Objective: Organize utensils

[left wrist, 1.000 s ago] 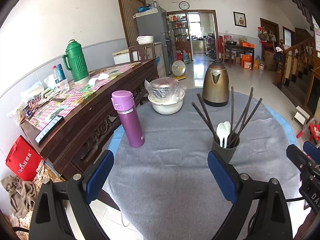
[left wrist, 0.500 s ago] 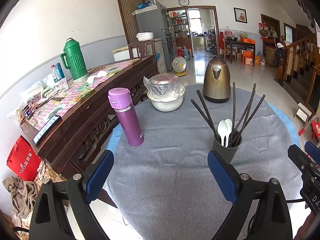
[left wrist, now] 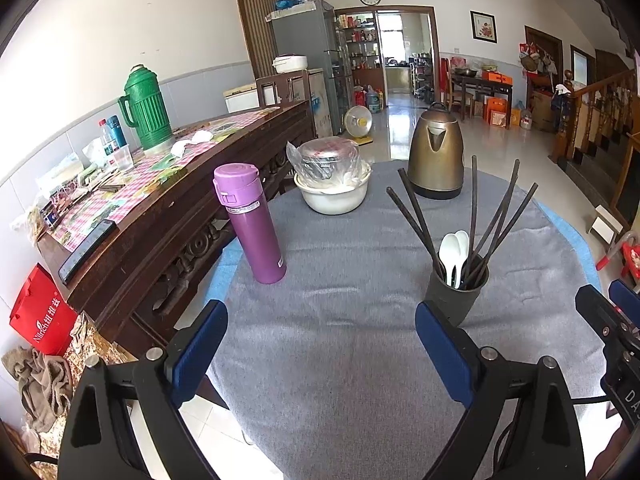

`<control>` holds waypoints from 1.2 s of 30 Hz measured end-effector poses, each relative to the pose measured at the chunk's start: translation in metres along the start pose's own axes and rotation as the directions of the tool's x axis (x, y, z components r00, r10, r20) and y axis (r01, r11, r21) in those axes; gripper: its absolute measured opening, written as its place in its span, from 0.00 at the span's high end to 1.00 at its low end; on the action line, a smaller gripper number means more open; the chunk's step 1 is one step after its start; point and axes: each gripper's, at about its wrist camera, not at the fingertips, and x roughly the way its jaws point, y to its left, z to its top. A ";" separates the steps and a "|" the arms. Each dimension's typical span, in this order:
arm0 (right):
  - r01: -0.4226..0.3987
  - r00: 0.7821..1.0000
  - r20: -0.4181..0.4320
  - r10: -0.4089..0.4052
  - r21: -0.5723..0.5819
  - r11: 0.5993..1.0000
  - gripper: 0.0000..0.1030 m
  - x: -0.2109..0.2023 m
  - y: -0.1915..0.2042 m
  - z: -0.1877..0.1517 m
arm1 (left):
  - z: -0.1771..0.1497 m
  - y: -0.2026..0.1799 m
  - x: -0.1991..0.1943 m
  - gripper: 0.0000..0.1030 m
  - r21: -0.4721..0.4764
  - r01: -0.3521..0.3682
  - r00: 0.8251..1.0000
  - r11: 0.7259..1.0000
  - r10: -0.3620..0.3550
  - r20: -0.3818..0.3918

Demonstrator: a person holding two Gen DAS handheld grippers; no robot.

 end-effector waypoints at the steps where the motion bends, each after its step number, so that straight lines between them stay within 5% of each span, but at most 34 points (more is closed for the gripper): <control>1: -0.001 1.000 0.000 0.001 0.001 1.000 0.31 0.000 0.000 0.000 | 0.000 0.000 0.000 0.08 -0.001 0.002 1.000 1.000 -0.002 0.000; 36: 0.005 0.999 0.032 -0.002 -0.068 0.998 0.31 0.004 0.030 0.011 | 0.001 0.016 0.007 0.08 -0.032 0.007 1.000 0.999 -0.007 0.009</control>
